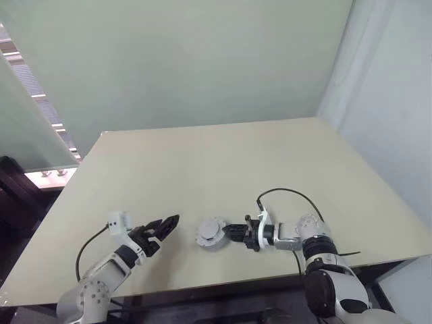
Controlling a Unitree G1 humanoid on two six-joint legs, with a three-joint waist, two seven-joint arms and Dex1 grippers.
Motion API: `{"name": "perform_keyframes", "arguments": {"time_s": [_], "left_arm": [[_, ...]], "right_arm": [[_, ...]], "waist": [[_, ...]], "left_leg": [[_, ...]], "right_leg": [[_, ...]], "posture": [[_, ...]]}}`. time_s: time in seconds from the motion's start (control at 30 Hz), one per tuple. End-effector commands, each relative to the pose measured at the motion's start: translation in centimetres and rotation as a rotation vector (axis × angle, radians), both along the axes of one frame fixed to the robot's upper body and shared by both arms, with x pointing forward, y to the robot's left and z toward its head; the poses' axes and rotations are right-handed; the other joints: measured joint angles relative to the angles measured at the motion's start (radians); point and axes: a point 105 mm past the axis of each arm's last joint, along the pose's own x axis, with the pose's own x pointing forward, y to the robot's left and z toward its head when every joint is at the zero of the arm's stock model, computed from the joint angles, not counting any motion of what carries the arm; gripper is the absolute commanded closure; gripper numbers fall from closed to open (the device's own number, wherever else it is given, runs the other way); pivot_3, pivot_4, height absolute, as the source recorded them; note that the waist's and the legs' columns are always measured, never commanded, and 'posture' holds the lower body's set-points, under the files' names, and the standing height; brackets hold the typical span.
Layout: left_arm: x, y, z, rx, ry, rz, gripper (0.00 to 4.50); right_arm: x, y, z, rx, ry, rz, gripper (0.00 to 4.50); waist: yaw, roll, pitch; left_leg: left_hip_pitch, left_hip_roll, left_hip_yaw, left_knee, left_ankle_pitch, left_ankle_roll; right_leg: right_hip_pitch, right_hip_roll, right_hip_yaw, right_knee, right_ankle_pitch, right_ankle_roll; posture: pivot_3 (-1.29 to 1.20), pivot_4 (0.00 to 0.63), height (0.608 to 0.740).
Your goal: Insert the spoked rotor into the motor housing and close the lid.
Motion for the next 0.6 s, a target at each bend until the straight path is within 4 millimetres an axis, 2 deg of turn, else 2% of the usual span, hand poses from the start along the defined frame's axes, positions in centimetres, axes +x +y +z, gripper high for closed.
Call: {"name": "perform_keyframes", "arguments": {"time_s": [0.03, 0.2, 0.43, 0.6], "left_arm": [[-0.4, -0.2, 1.3, -0.07, -0.03, 0.01, 0.0], [-1.0, -0.5, 0.7, -0.169, 0.004, 0.038, 0.0], [-1.0, -1.8, 1.1, -0.283, -0.003, 0.033, 0.0], [-0.6, -2.5, 1.5, -0.357, -0.031, 0.038, 0.0]], "right_arm": [[0.1, 0.6, 1.1, 0.068, -0.007, -0.003, 3.28], [0.5, 1.5, 2.8, 0.159, -0.03, -0.021, 3.28], [1.1, 2.6, 5.8, 0.277, -0.084, -0.033, 3.28], [1.2, 3.2, 7.2, 0.33, -0.108, -0.031, 3.28]], "waist": [[0.0, 0.0, 0.0], [-0.001, -0.001, 0.0], [0.002, -0.002, 0.001], [0.001, -0.003, 0.001]], "left_leg": [[0.0, 0.0, 0.0, 0.0, 0.0, 0.0], [0.0, 0.0, 0.0, 0.0, 0.0, 0.0], [-0.002, 0.0, 0.0, 0.0, 0.0, 0.0], [-0.002, -0.002, 0.0, 0.0, 0.0, 0.0]], "right_leg": [[0.0, 0.0, 0.0, 0.0, 0.0, 0.0], [0.0, 0.0, 0.0, 0.0, 0.0, 0.0], [-0.001, 0.0, 0.0, -0.001, 0.0, 0.0], [-0.001, 0.0, 0.002, -0.002, 0.0, 0.0]], "posture": [[0.0, 0.0, 0.74], [0.0, 0.0, 0.74], [0.0, 0.0, 0.74], [0.0, 0.0, 0.74]]}}
